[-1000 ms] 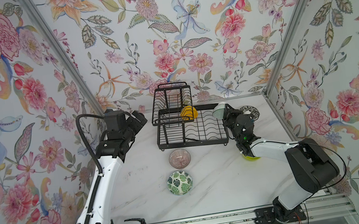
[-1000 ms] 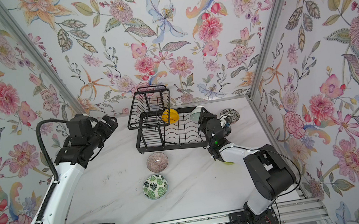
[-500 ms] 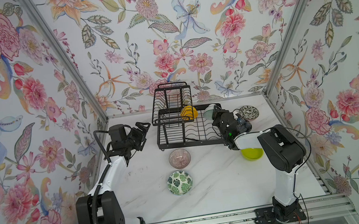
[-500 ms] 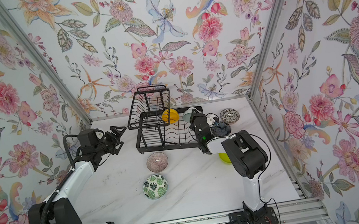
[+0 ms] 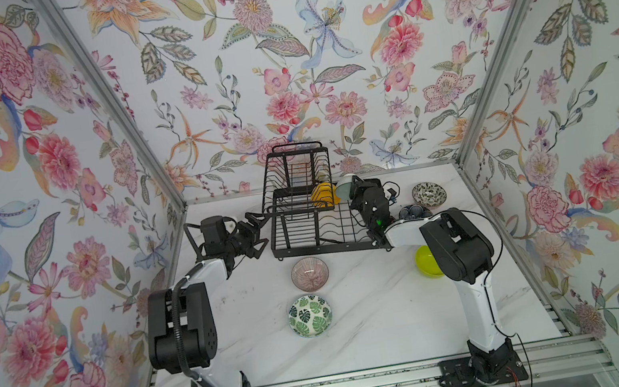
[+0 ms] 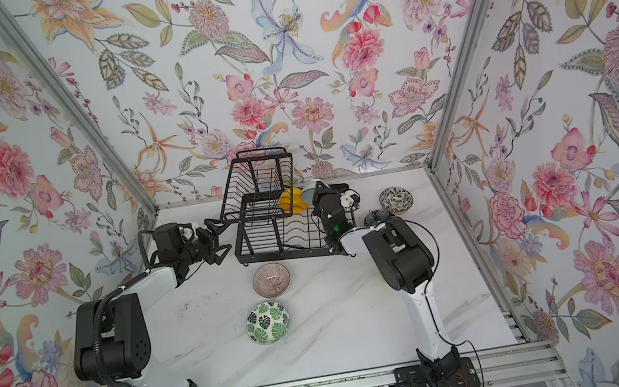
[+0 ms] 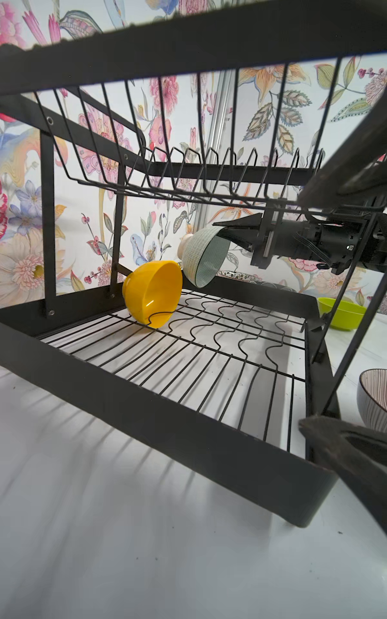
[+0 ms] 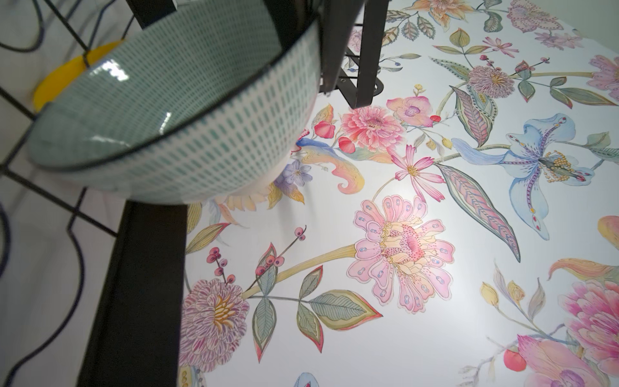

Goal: Load the bowls into the dish rack

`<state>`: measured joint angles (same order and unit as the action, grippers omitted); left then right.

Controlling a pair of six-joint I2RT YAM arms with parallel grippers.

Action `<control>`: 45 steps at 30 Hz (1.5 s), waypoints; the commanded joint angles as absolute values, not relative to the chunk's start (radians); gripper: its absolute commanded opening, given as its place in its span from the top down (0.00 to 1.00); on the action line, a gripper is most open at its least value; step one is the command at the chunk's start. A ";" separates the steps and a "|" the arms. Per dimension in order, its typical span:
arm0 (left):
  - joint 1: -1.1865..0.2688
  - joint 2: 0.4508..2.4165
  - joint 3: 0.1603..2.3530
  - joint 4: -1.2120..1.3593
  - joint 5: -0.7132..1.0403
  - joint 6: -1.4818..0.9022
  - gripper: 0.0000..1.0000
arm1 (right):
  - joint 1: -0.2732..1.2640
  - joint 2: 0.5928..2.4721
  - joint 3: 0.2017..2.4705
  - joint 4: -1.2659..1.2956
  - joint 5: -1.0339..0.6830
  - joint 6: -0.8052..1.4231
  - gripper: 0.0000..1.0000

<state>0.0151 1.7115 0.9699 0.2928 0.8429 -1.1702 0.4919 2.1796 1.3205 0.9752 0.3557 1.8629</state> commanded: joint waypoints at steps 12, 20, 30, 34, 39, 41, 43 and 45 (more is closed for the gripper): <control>0.010 1.795 1.033 0.360 0.952 -1.224 0.01 | 0.543 2.280 1.457 0.994 0.424 1.886 1.00; -0.019 1.789 1.029 0.371 0.952 -1.245 0.01 | 0.543 2.277 1.431 1.035 0.458 1.879 1.00; -0.128 1.773 1.017 0.387 0.912 -1.278 0.01 | 0.572 2.245 1.355 1.080 0.466 1.880 1.00; -0.149 1.764 1.015 0.385 0.905 -1.284 0.01 | 0.572 2.235 1.335 1.097 0.465 1.876 1.00; -0.163 1.756 1.016 0.385 0.898 -1.290 0.01 | 0.573 2.238 1.326 1.125 0.458 1.870 1.00; -0.169 1.753 1.014 0.385 0.898 -1.293 0.01 | 0.573 2.248 1.333 1.135 0.450 1.871 1.00; -0.175 1.749 1.010 0.384 0.898 -1.292 0.01 | 0.574 2.260 1.344 1.140 0.446 1.874 1.00; -0.175 1.744 1.003 0.382 0.899 -1.292 0.01 | 0.574 2.274 1.361 1.143 0.435 1.874 1.00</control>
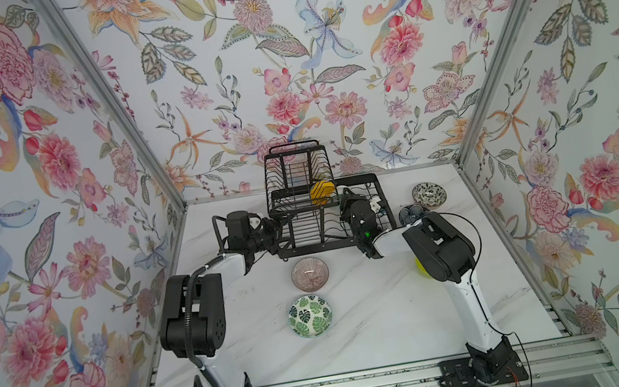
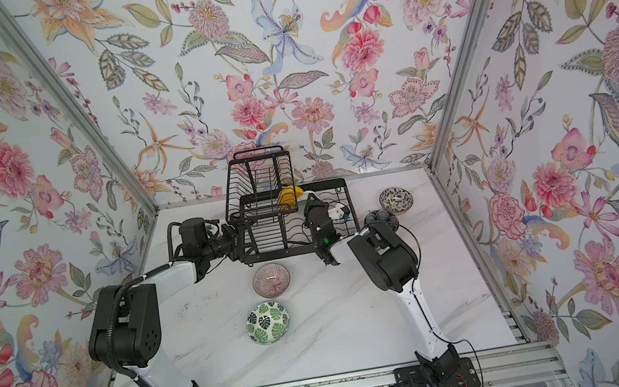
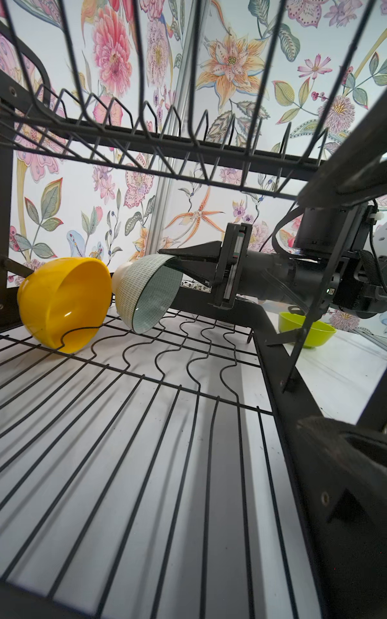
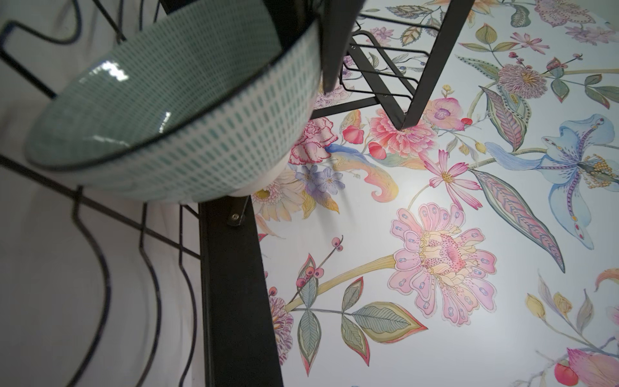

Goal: Load the bowls into the dish rack

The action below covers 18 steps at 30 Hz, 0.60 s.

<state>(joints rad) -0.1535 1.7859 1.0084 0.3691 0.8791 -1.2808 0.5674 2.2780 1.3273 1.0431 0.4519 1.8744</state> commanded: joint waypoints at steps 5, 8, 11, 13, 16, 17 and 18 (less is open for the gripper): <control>-0.176 1.737 0.996 0.377 0.907 -1.285 0.01 | 0.579 2.290 1.390 1.130 0.436 1.859 1.00; -0.176 1.739 0.999 0.376 0.914 -1.284 0.01 | 0.584 2.306 1.411 1.126 0.434 1.861 1.00; -0.176 1.743 1.002 0.371 0.919 -1.281 0.01 | 0.588 2.329 1.434 1.135 0.434 1.862 1.00; -0.176 1.744 1.000 0.372 0.923 -1.281 0.01 | 0.595 2.343 1.444 1.156 0.449 1.850 1.00; -0.175 1.744 0.999 0.369 0.930 -1.277 0.01 | 0.600 2.356 1.453 1.162 0.465 1.844 1.00; -0.176 1.744 0.999 0.367 0.930 -1.275 0.01 | 0.601 2.361 1.456 1.165 0.466 1.841 1.00; -0.175 1.744 0.997 0.364 0.932 -1.273 0.01 | 0.601 2.368 1.460 1.173 0.467 1.833 1.00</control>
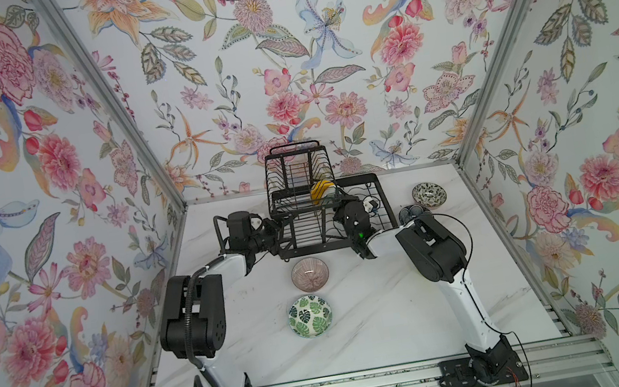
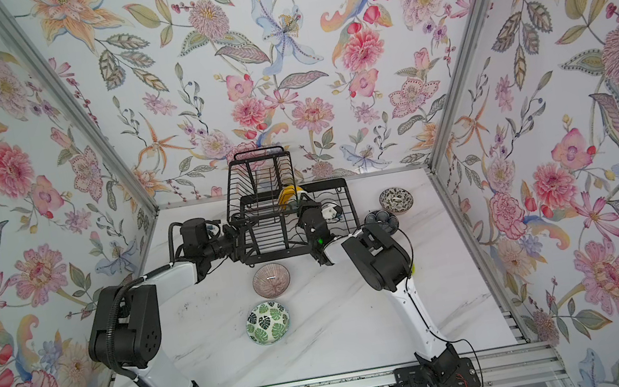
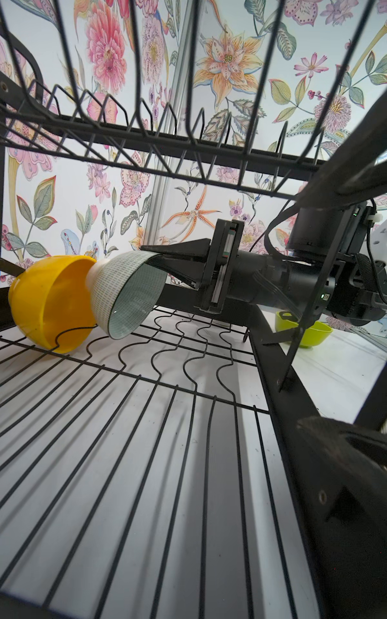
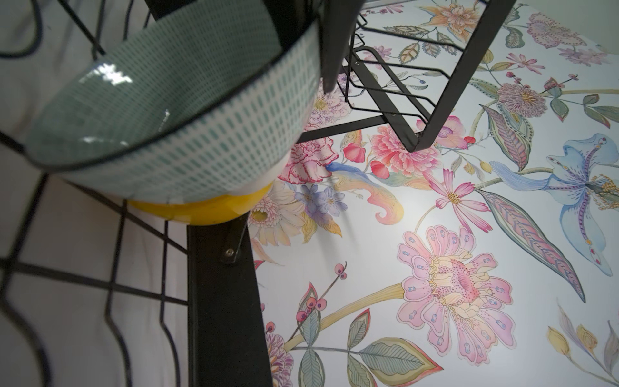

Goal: Load the bowls into the dish rack

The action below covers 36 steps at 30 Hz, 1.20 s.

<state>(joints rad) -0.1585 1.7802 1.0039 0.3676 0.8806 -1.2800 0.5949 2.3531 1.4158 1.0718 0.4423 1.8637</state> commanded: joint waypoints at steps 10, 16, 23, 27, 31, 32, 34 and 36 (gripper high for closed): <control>-0.174 1.753 0.993 0.358 0.952 -1.267 0.01 | 0.607 2.446 1.509 1.283 0.453 1.806 1.00; -0.173 1.764 1.000 0.357 0.961 -1.266 0.01 | 0.607 2.447 1.492 1.295 0.454 1.807 1.00; -0.173 1.772 1.005 0.356 0.963 -1.266 0.01 | 0.603 2.408 1.455 1.193 0.430 1.850 1.00; -0.172 1.769 1.006 0.355 0.962 -1.264 0.01 | 0.604 2.389 1.436 1.173 0.436 1.856 1.00; -0.171 1.767 1.002 0.353 0.961 -1.264 0.01 | 0.603 2.375 1.425 1.153 0.434 1.860 1.00; -0.170 1.768 1.000 0.351 0.960 -1.263 0.01 | 0.602 2.373 1.424 1.143 0.426 1.870 1.00; -0.172 1.763 0.997 0.353 0.959 -1.263 0.01 | 0.599 2.373 1.425 1.130 0.413 1.891 1.00; -0.171 1.764 0.996 0.355 0.956 -1.264 0.01 | 0.598 2.372 1.428 1.111 0.398 1.910 1.00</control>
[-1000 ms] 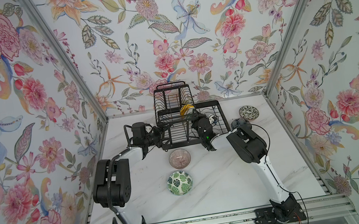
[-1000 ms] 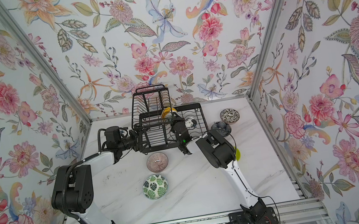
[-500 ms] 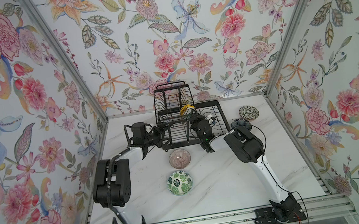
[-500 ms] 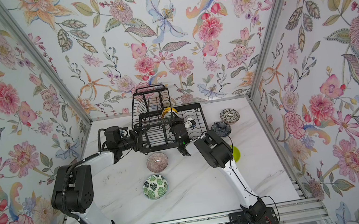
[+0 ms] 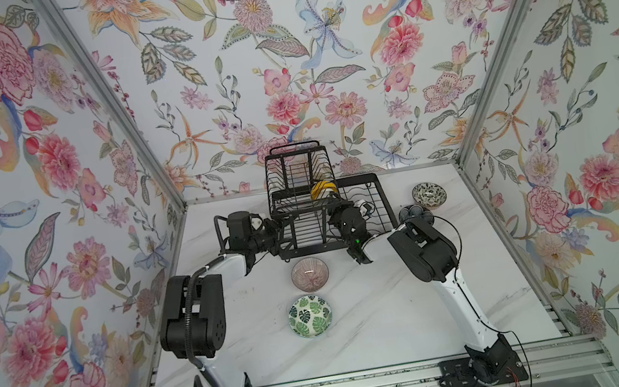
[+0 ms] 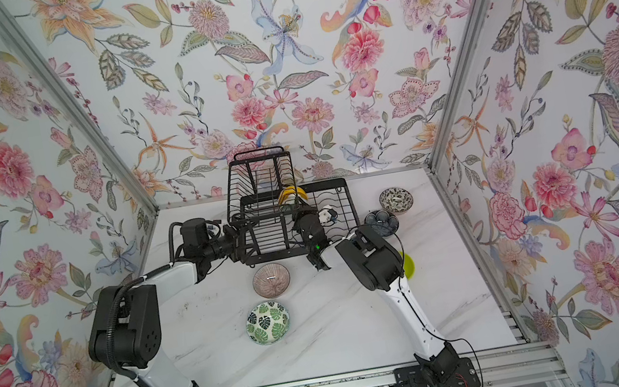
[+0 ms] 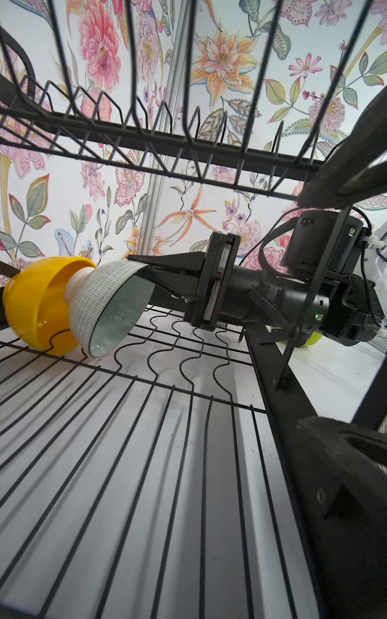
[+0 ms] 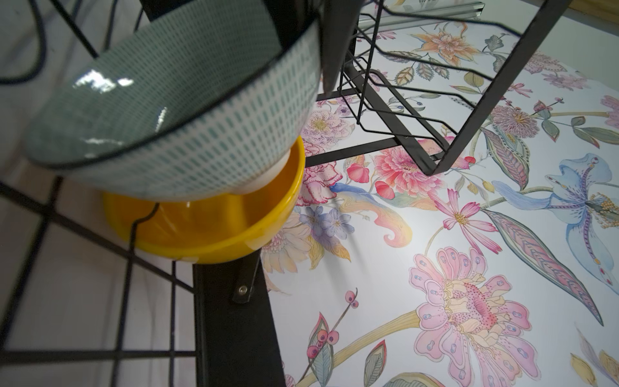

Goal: Load the bowls into the dish rack

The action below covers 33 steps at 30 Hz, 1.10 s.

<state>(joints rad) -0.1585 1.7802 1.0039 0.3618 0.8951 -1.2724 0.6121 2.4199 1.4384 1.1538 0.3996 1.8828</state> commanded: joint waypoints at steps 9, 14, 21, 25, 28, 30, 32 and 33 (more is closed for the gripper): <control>-0.170 1.761 0.991 0.356 0.949 -1.267 0.01 | 0.591 2.346 1.417 1.055 0.372 1.930 1.00; -0.170 1.755 0.974 0.366 0.943 -1.272 0.01 | 0.585 2.319 1.392 0.973 0.334 1.953 1.00; -0.168 1.741 0.962 0.367 0.930 -1.272 0.01 | 0.579 2.305 1.381 0.940 0.303 1.957 0.97; -0.169 1.730 0.944 0.367 0.924 -1.271 0.01 | 0.575 2.305 1.392 0.920 0.275 1.963 0.94; -0.167 1.720 0.930 0.367 0.920 -1.270 0.01 | 0.574 2.300 1.391 0.909 0.268 1.964 0.93; -0.164 1.714 0.925 0.366 0.917 -1.270 0.01 | 0.573 2.295 1.389 0.902 0.265 1.966 0.91; -0.163 1.712 0.922 0.367 0.916 -1.269 0.01 | 0.569 2.294 1.390 0.898 0.259 1.975 0.90; -0.164 1.710 0.920 0.367 0.914 -1.270 0.01 | 0.568 2.295 1.388 0.903 0.260 1.977 0.88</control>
<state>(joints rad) -0.1574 1.7405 0.9382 0.3870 0.8787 -1.2732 0.5785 2.3268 1.3911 0.9459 0.2687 1.9682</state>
